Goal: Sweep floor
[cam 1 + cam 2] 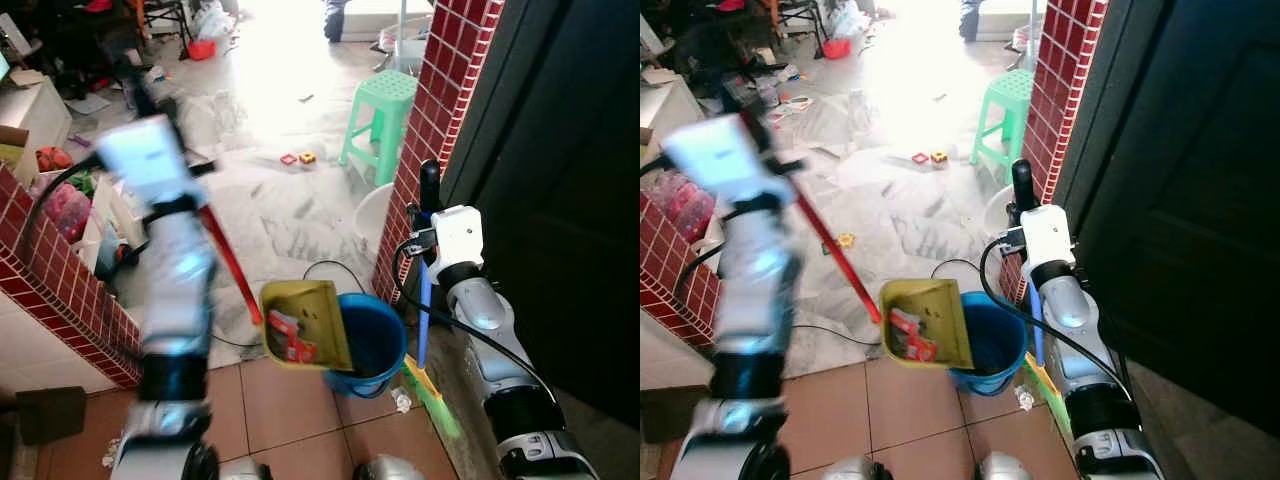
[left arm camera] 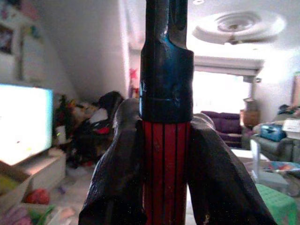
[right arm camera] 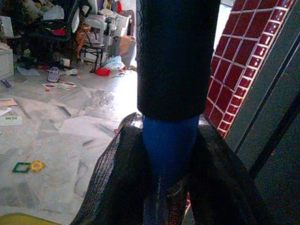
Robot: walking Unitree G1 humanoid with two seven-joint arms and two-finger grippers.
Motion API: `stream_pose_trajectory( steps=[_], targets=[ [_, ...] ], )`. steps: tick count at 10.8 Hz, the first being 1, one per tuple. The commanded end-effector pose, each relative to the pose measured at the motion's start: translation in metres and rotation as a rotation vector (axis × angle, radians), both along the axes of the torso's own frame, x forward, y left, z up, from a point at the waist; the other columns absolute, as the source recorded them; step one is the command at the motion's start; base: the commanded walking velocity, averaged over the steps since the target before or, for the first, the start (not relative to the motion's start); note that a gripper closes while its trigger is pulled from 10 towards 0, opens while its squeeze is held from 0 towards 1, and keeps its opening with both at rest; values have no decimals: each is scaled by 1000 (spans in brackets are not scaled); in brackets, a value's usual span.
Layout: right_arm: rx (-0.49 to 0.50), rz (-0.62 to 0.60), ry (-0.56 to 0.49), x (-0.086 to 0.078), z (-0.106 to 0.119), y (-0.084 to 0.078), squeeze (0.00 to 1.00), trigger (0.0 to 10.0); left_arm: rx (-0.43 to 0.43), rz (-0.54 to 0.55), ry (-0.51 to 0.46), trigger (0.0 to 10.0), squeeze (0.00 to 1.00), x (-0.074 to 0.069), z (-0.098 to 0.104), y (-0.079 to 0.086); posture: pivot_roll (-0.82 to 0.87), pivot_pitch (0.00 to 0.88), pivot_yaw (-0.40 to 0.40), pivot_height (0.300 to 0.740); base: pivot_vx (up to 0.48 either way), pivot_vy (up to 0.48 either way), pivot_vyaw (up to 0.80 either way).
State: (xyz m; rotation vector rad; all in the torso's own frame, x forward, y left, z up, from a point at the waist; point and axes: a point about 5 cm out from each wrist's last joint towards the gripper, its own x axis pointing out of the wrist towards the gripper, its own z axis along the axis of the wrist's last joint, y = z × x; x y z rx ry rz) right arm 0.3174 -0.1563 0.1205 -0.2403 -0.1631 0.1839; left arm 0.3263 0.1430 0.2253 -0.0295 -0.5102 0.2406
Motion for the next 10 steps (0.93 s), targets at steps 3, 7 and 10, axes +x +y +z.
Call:
stream_pose_trajectory(
  steps=[3,7,10],
  targets=[
    [3,9,-62,2,13,4,0,10000,100,-53,-155,10000,0,5,29,-30,-88,0,47,740,0,0,0],
    [11,13,-63,2,13,6,0,10000,120,-335,-226,10000,0,-2,34,-92,-83,0,48,740,0,0,0],
    [15,13,-67,2,14,8,0,10000,253,-871,-157,10000,0,-28,9,-158,-85,0,54,740,0,0,0]
  ],
)
